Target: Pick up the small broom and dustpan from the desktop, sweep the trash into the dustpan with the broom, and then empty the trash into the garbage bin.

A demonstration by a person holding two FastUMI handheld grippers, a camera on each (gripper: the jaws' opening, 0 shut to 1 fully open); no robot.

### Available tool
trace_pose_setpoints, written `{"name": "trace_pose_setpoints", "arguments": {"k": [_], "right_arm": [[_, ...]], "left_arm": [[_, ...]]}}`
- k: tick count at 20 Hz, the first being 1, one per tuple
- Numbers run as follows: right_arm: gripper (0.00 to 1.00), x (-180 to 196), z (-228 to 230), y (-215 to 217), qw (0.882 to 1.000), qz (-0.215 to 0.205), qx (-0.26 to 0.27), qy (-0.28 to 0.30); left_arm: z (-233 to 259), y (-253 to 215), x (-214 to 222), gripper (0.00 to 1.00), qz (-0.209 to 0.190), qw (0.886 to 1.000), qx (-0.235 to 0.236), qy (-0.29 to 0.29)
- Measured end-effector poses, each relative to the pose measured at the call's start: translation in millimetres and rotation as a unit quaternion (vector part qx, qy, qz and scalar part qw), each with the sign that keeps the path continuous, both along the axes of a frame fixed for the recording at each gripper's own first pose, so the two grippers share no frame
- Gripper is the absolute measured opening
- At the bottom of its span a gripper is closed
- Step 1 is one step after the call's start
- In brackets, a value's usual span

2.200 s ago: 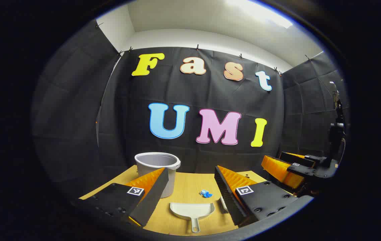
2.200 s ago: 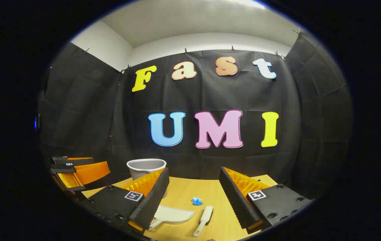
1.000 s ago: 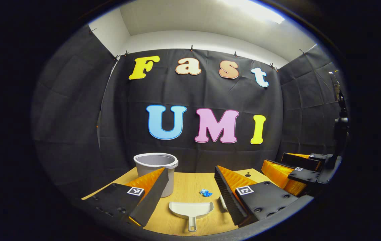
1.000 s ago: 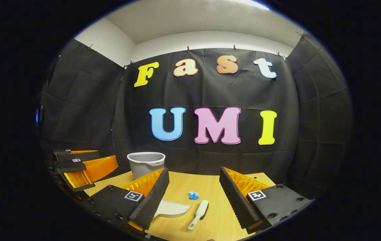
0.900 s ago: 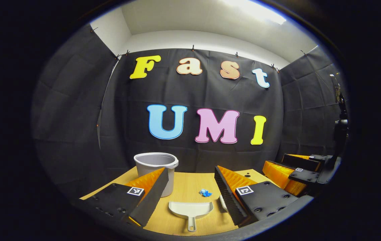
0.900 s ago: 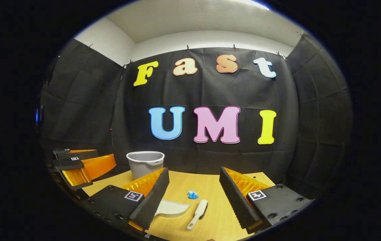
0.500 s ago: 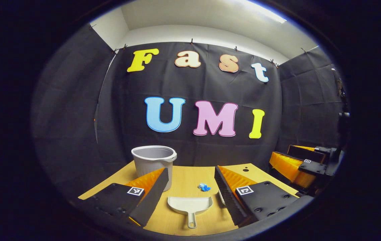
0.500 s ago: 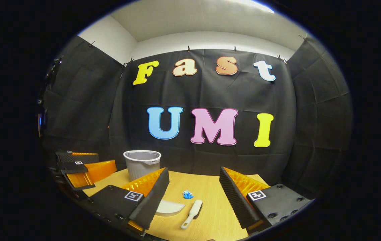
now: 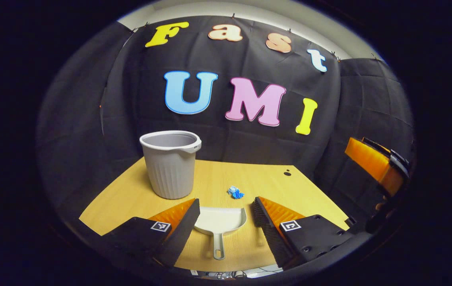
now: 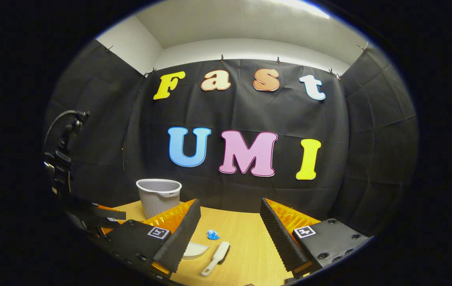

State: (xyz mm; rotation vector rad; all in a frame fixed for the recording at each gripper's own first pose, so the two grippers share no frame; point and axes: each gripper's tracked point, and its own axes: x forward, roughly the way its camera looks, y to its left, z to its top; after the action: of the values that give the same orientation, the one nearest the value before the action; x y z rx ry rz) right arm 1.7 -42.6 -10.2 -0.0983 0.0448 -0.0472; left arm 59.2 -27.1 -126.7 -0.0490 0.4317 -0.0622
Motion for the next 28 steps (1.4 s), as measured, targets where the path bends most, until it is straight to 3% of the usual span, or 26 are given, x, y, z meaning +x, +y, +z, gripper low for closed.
{"name": "trace_pose_setpoints", "arguments": {"k": [2, 3, 6, 11, 17, 19, 22, 23, 24, 25, 27, 28], "right_arm": [[0.97, 12.8, -10.1, -5.2, 1.0, -0.002, 0.007, 0.01], [0.97, 18.7, -13.9, -8.5, 1.0, -0.004, 0.011, 0.014], [0.97, 35.7, -31.2, -17.7, 0.999, 0.008, 0.015, 0.033], [0.98, 44.6, -73.0, -49.3, 0.995, 0.013, 0.041, 0.09], [0.98, 60.8, -121.5, -46.9, 0.98, 0.044, 0.096, 0.166], [0.98, 69.8, -134.0, -43.8, 0.976, 0.061, 0.103, 0.183], [0.98, 77.5, -147.9, -50.2, 0.97, 0.059, 0.104, 0.211], [0.98, 79.9, -154.5, -51.2, 0.967, 0.058, 0.109, 0.223], [0.98, 80.1, -166.7, -49.8, 0.959, 0.054, 0.118, 0.251], [0.97, 75.7, -182.3, -47.3, 0.949, 0.051, 0.126, 0.285], [0.98, 62.9, -216.6, -43.7, 0.923, 0.038, 0.133, 0.36], [0.84, 53.8, -234.1, -40.2, 0.906, 0.029, 0.135, 0.4]], "left_arm": [[-37.8, -7.1, 9.3, 0.82, -0.024, 0.997, -0.011, 0.077], [-61.0, -8.2, 8.2, 0.82, -0.031, 0.99, -0.008, 0.136], [-99.2, -12.1, 18.7, 0.85, -0.038, 0.974, 0.018, 0.223], [-149.1, -4.3, 26.3, 0.85, 0.0, 0.936, 0.044, 0.35], [-189.9, 3.2, 57.8, 0.85, 0.046, 0.885, 0.076, 0.457], [-198.7, 0.0, 62.6, 0.72, 0.058, 0.869, 0.08, 0.485], [-197.8, -6.0, 69.1, 0.51, 0.051, 0.864, 0.086, 0.493], [-202.3, -6.1, 67.8, 0.55, 0.052, 0.863, 0.082, 0.496], [-195.6, -6.5, 71.3, 0.39, 0.058, 0.861, 0.077, 0.499], [-197.2, -6.7, 71.2, 0.31, 0.055, 0.861, 0.074, 0.501], [-198.5, -5.7, 70.9, 0.31, 0.058, 0.86, 0.065, 0.503], [-198.2, -6.0, 69.2, 0.3, 0.06, 0.859, 0.059, 0.504]]}}
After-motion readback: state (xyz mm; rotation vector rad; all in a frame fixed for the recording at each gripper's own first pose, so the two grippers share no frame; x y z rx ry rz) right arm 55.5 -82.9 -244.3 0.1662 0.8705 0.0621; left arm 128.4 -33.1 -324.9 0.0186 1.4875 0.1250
